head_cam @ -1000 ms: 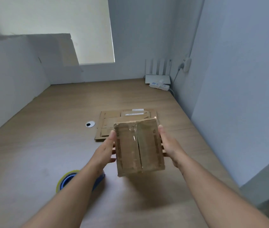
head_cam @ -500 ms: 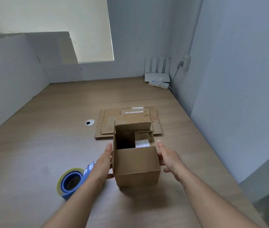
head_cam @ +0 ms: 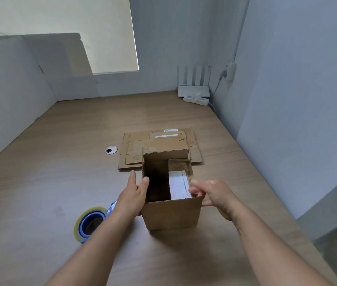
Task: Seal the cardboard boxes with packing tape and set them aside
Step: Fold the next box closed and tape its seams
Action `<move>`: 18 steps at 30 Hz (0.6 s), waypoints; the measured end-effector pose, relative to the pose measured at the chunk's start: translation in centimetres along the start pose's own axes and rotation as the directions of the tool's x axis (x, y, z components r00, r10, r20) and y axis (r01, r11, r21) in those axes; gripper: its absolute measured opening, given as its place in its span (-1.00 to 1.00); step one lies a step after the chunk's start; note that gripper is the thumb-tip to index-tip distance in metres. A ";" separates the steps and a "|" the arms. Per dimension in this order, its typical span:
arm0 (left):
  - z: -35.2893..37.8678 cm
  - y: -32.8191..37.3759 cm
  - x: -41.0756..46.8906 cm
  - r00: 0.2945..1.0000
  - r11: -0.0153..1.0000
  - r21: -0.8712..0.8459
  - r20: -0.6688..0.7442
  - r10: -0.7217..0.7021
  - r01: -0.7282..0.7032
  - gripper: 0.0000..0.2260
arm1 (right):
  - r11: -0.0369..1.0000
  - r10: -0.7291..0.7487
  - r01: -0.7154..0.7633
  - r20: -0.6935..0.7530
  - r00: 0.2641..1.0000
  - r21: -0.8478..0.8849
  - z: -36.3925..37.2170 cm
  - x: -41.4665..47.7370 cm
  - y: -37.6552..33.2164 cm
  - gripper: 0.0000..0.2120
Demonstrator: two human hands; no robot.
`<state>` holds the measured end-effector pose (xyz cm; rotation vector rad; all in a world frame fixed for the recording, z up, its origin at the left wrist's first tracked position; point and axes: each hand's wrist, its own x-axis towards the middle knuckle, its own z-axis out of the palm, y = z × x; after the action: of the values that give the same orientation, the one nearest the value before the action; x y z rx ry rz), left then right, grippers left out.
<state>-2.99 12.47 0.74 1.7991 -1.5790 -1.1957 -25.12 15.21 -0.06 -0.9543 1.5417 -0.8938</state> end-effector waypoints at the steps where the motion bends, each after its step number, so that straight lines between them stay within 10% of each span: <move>1: 0.0 0.0 -0.2 0.999 1.000 0.021 0.034 0.003 -0.004 -0.35 | 0.999 0.009 -0.009 0.020 1.000 -0.037 0.0 -0.2 0.3 -0.74; 7: 0.2 -0.9 -1.8 0.954 0.955 0.168 0.216 0.207 -0.245 -0.05 | 0.859 0.178 -0.160 -0.011 0.984 -0.486 1.3 -0.2 -2.6 -0.50; 14: 0.2 -1.9 -1.8 0.930 0.947 0.091 0.236 0.281 -0.309 0.03 | 0.153 0.062 -0.120 -0.112 0.992 -0.981 6.5 -0.1 -5.0 -0.24; 16: -0.2 -1.9 -1.7 0.938 0.954 0.073 0.218 0.270 -0.292 0.01 | 0.225 0.037 -0.128 -0.123 0.992 -0.966 7.3 0.1 -4.6 -0.47; 18: -0.7 -2.0 -1.4 0.949 0.960 0.089 0.198 0.245 -0.267 -0.06 | 0.505 0.002 -0.149 -0.172 0.985 -0.850 6.4 0.2 -4.4 -0.71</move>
<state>-1.22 14.09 -0.10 1.5230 -1.9563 -1.1968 -18.31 12.88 2.82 -1.5212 2.2043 -0.0278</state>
